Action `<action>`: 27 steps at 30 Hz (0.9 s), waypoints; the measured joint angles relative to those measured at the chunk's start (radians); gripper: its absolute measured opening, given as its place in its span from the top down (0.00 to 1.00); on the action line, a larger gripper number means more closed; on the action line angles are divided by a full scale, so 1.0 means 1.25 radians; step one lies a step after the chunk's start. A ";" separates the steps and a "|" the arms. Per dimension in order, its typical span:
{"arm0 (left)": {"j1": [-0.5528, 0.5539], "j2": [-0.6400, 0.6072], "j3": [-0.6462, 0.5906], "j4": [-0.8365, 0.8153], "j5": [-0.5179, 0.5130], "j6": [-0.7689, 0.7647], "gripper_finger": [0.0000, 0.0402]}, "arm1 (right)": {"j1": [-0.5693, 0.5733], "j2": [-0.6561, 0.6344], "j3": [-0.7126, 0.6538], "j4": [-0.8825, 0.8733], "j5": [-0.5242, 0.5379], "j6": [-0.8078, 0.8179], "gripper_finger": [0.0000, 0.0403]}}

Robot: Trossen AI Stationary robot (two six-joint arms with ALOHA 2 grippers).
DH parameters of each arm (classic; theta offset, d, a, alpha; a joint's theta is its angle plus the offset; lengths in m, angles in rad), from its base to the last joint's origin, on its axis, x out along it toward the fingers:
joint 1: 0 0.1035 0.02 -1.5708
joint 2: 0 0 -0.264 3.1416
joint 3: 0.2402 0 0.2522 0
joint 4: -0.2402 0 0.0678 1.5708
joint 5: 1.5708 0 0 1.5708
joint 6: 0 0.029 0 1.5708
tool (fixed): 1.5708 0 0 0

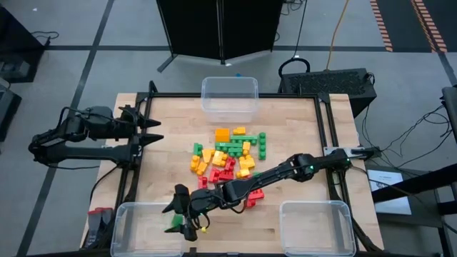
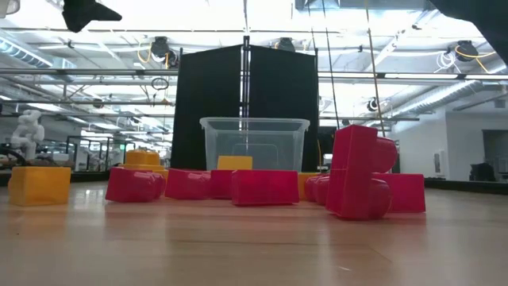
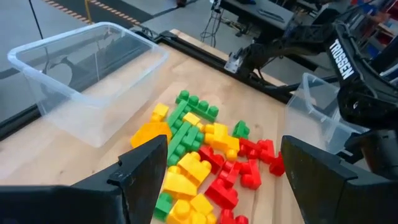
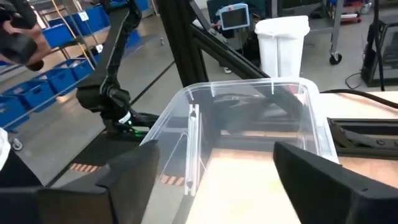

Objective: Sort blocks
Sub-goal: Put the green game piece into the bottom left transparent bin

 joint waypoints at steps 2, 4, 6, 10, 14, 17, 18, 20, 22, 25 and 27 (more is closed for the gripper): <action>0.000 0.000 0.000 0.000 0.000 0.000 0.28 | 0.000 0.000 0.000 0.010 -0.004 0.004 0.21; 0.000 0.000 0.000 0.000 -0.001 0.000 0.28 | 0.000 -0.007 0.002 0.024 -0.016 0.012 0.22; 0.000 0.000 0.000 0.000 -0.001 0.000 0.28 | -0.004 -0.017 0.030 0.009 -0.048 0.009 0.25; 0.000 0.000 0.000 -0.001 -0.002 0.006 0.28 | -0.021 -0.129 0.031 -0.106 -0.043 -0.063 0.29; 0.000 0.000 0.000 -0.007 -0.002 0.005 0.28 | -0.037 -0.295 0.038 -0.450 0.122 -0.143 0.29; 0.000 0.000 0.000 -0.030 -0.002 0.006 0.28 | -0.052 -0.379 0.035 -0.744 0.265 -0.118 0.28; 0.000 0.000 0.000 -0.034 -0.002 0.008 0.28 | -0.057 -0.398 0.033 -0.826 0.302 -0.093 0.28; 0.000 0.000 0.000 -0.044 -0.003 0.020 0.28 | -0.070 -0.428 0.031 -0.968 0.360 -0.038 0.28; 0.000 0.000 0.000 -0.054 -0.003 0.026 0.28 | -0.087 -0.453 0.033 -1.104 0.386 0.029 0.28; 0.000 0.000 0.000 -0.066 -0.007 0.022 0.28 | -0.116 -0.459 0.028 -1.280 0.401 0.170 0.28; 0.000 0.000 0.000 -0.070 -0.007 0.021 0.28 | -0.139 -0.462 -0.029 -1.237 0.396 0.247 0.28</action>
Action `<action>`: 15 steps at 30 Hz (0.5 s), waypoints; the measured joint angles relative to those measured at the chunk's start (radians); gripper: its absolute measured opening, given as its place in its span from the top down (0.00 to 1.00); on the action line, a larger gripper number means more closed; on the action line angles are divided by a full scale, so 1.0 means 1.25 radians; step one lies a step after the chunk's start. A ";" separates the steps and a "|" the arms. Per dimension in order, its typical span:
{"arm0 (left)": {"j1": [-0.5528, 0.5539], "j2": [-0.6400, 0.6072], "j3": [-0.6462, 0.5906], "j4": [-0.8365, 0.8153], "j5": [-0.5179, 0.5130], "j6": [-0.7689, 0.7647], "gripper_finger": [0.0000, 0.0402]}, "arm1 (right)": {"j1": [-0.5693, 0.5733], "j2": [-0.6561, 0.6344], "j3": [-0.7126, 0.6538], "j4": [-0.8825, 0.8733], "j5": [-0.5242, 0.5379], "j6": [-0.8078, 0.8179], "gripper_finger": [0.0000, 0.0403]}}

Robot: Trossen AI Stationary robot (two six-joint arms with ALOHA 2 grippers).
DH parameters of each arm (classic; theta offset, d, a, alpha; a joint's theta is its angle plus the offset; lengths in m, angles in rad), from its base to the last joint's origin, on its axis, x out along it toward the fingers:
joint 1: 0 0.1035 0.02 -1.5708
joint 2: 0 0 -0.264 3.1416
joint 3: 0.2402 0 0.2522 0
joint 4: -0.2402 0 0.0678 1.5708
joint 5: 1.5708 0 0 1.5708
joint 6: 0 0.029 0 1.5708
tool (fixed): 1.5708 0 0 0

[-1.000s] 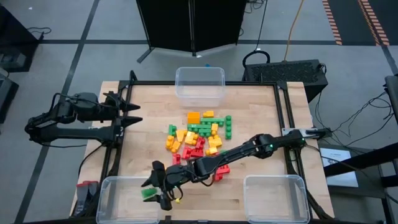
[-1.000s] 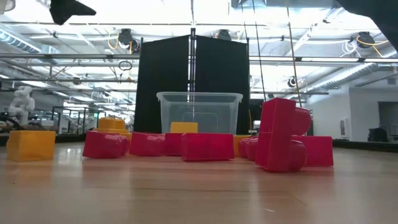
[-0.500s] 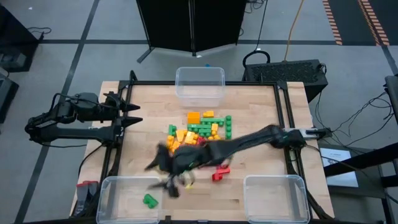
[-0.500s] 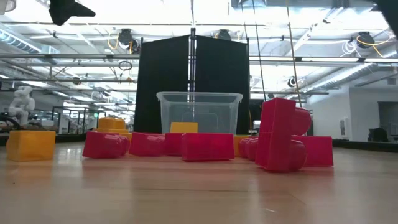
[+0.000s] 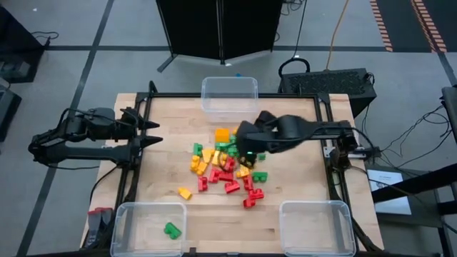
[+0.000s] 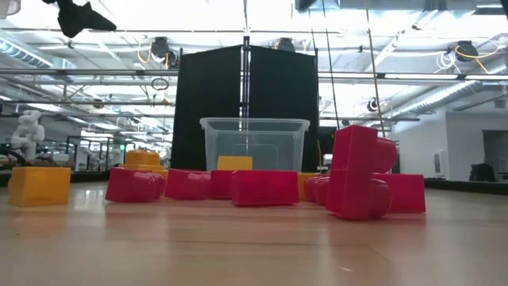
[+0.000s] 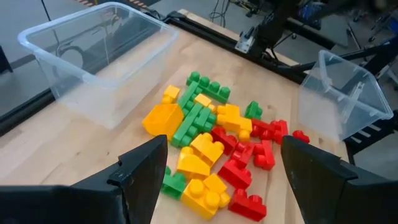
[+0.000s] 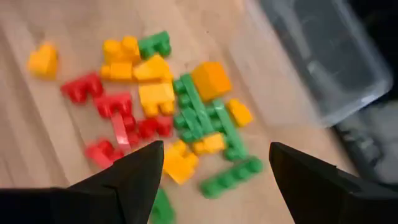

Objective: Sort blocks
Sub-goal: Put the green game piece into the bottom left transparent bin

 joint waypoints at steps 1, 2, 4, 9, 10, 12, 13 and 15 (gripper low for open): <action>0.000 0.000 0.000 -0.002 0.000 0.000 0.28 | -0.008 -0.004 -0.027 0.016 -0.005 0.047 0.28; 0.000 0.000 0.000 -0.004 -0.001 0.000 0.28 | -0.021 -0.004 -0.046 0.026 -0.008 0.100 0.28; 0.000 0.000 0.000 -0.008 -0.002 0.000 0.28 | -0.049 -0.008 -0.084 0.006 -0.013 0.204 0.29; 0.000 0.000 0.000 -0.009 -0.004 0.000 0.28 | -0.106 -0.002 -0.237 0.006 -0.023 0.365 0.30; 0.000 0.000 0.000 -0.010 -0.004 0.000 0.28 | -0.115 0.001 -0.264 0.012 -0.030 0.388 0.30; 0.000 0.000 0.000 -0.016 -0.004 0.000 0.28 | -0.135 -0.004 -0.323 0.013 -0.052 0.411 0.30; 0.000 0.000 0.000 -0.024 -0.004 0.001 0.28 | -0.148 -0.008 -0.354 0.017 -0.066 0.421 0.30; 0.000 0.000 0.000 -0.053 -0.005 0.008 0.28 | -0.168 -0.007 -0.421 0.030 -0.095 0.443 0.30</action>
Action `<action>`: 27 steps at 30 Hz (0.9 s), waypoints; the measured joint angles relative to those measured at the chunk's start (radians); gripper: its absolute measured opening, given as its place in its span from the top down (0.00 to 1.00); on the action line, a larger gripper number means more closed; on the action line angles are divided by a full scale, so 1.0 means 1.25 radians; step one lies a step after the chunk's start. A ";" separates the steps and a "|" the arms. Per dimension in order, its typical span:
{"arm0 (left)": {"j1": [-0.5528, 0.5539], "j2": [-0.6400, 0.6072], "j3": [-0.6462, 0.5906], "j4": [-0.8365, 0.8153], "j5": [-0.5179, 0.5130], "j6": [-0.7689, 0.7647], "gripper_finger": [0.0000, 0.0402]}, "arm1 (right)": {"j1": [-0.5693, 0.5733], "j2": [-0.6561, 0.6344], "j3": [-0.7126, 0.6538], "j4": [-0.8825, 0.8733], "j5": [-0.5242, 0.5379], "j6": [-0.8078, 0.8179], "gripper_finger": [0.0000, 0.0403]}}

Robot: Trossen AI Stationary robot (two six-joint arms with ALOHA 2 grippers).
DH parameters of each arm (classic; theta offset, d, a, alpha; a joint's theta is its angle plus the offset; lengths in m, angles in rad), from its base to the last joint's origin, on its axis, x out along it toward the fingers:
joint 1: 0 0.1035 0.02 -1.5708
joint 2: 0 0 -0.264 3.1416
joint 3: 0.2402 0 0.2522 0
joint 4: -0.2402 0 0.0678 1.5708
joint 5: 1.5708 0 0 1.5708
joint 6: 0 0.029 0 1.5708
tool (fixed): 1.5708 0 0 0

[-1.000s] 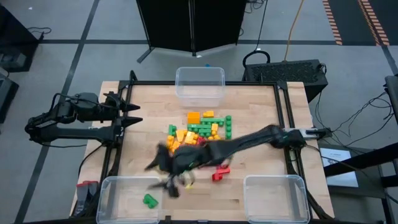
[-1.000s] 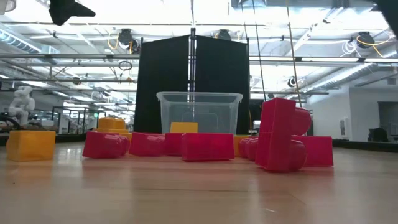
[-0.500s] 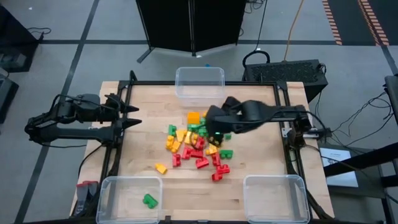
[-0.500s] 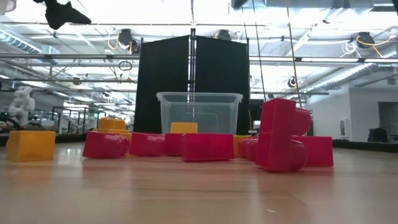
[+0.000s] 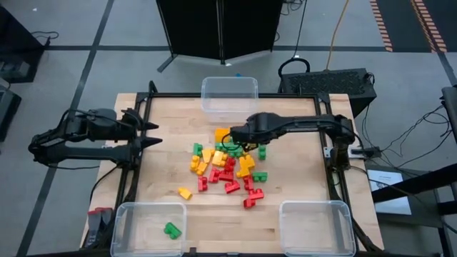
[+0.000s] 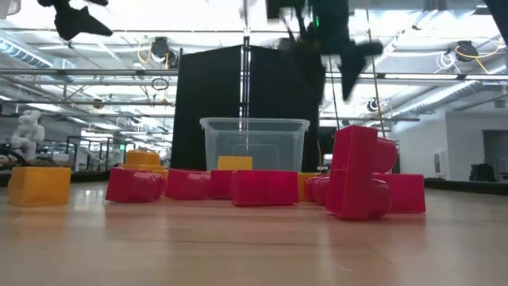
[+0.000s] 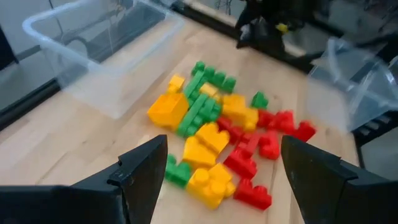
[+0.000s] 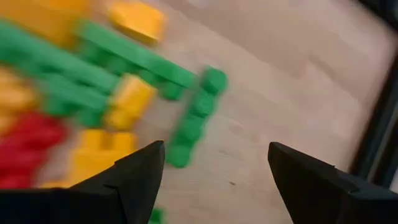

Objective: Sort blocks
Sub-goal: Put the green game piece into the bottom left transparent bin

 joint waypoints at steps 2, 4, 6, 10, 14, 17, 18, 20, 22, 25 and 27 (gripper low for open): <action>0.000 0.000 0.000 -0.024 -0.012 0.016 0.28 | -0.010 0.005 -0.058 0.019 -0.044 0.018 0.30; 0.000 0.000 0.000 -0.045 -0.029 0.018 0.28 | -0.017 0.004 -0.106 0.066 -0.088 0.031 0.30; 0.000 0.000 0.000 -0.055 -0.037 0.015 0.28 | -0.026 0.001 -0.149 0.141 -0.112 0.033 0.30; 0.000 0.000 0.000 -0.074 -0.036 0.015 0.28 | -0.032 0.002 -0.232 0.287 -0.140 0.040 0.30; 0.000 -0.001 0.000 -0.095 -0.035 0.014 0.28 | -0.040 0.002 -0.287 0.348 -0.136 0.067 0.30; 0.000 -0.001 0.000 -0.097 -0.035 0.014 0.28 | -0.051 0.001 -0.313 0.355 -0.122 0.081 0.30; 0.000 -0.001 0.000 -0.097 -0.035 0.014 0.28 | -0.053 0.001 -0.321 0.362 -0.117 0.080 0.30; 0.000 -0.001 0.000 -0.097 -0.035 0.013 0.28 | -0.058 0.001 -0.339 0.397 -0.117 0.070 0.30; 0.000 -0.001 0.000 -0.097 -0.035 0.013 0.28 | -0.062 0.001 -0.367 0.471 -0.130 0.057 0.30; 0.000 -0.001 0.000 -0.097 -0.034 0.003 0.28 | -0.069 -0.001 -0.434 0.590 -0.153 0.072 0.30; 0.000 -0.001 0.000 -0.097 -0.034 -0.011 0.28 | -0.071 -0.007 -0.482 0.664 -0.162 0.094 0.30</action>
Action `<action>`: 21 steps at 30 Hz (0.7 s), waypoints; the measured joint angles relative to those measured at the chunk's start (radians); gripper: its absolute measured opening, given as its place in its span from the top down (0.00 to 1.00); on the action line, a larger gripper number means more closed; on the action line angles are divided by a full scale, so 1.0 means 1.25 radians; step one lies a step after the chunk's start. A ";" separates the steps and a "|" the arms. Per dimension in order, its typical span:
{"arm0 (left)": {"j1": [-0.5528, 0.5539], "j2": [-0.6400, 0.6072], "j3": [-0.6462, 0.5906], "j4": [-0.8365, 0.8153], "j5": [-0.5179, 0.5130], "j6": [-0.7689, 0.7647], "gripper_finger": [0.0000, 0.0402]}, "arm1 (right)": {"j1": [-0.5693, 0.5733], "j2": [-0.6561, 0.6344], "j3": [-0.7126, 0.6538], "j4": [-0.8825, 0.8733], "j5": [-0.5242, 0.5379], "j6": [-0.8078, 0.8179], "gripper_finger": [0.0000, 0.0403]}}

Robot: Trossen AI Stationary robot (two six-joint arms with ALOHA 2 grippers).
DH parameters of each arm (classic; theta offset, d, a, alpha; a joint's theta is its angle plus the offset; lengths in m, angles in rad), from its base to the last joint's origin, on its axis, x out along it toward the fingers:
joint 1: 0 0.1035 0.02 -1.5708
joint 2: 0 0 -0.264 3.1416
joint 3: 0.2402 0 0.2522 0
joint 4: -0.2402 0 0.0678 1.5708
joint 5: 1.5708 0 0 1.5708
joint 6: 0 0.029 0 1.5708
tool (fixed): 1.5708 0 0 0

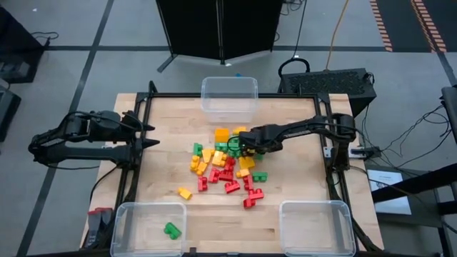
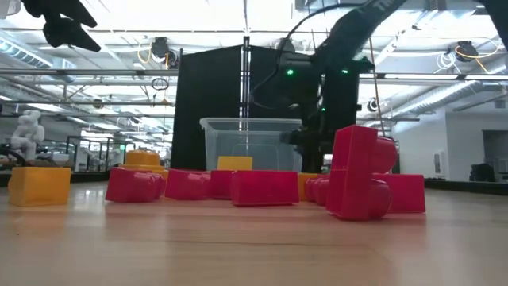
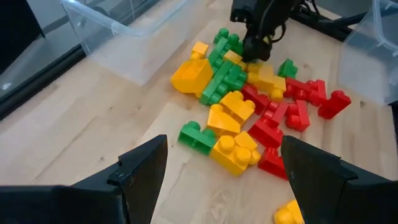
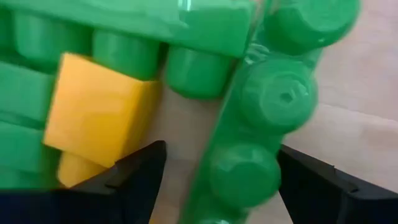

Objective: Sort blocks
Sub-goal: Put the green game piece into the bottom left transparent bin

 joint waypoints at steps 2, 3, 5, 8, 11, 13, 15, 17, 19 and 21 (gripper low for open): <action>0.001 0.000 0.000 -0.001 -0.001 -0.018 0.28 | 0.000 -0.003 -0.028 0.036 -0.003 0.010 0.32; 0.000 0.000 0.000 -0.002 -0.001 -0.022 0.28 | 0.000 -0.004 -0.034 0.041 -0.005 0.011 0.33; 0.001 0.000 0.000 -0.002 -0.002 -0.040 0.28 | -0.001 -0.004 -0.035 0.027 -0.004 0.011 0.40; 0.000 0.000 0.000 -0.002 -0.019 -0.056 0.28 | -0.007 -0.002 -0.035 0.003 0.002 0.005 0.59; 0.001 0.000 0.000 -0.002 -0.039 -0.058 0.28 | -0.013 -0.003 -0.035 -0.007 -0.007 -0.020 0.72; 0.000 0.000 0.000 -0.002 -0.047 -0.058 0.28 | -0.013 -0.003 -0.035 -0.011 -0.008 -0.027 0.72; 0.001 0.000 0.000 -0.002 -0.050 -0.058 0.28 | -0.013 -0.007 -0.035 -0.017 -0.007 -0.026 0.72; 0.001 0.000 0.000 -0.002 -0.057 -0.058 0.28 | -0.013 -0.012 -0.036 -0.027 -0.008 -0.024 0.72; 0.001 0.000 0.000 -0.002 -0.068 -0.058 0.28 | -0.013 -0.026 -0.038 -0.039 -0.010 -0.031 0.72; 0.001 0.000 0.000 -0.002 -0.077 -0.059 0.28 | -0.013 -0.045 -0.041 -0.050 -0.005 -0.036 0.72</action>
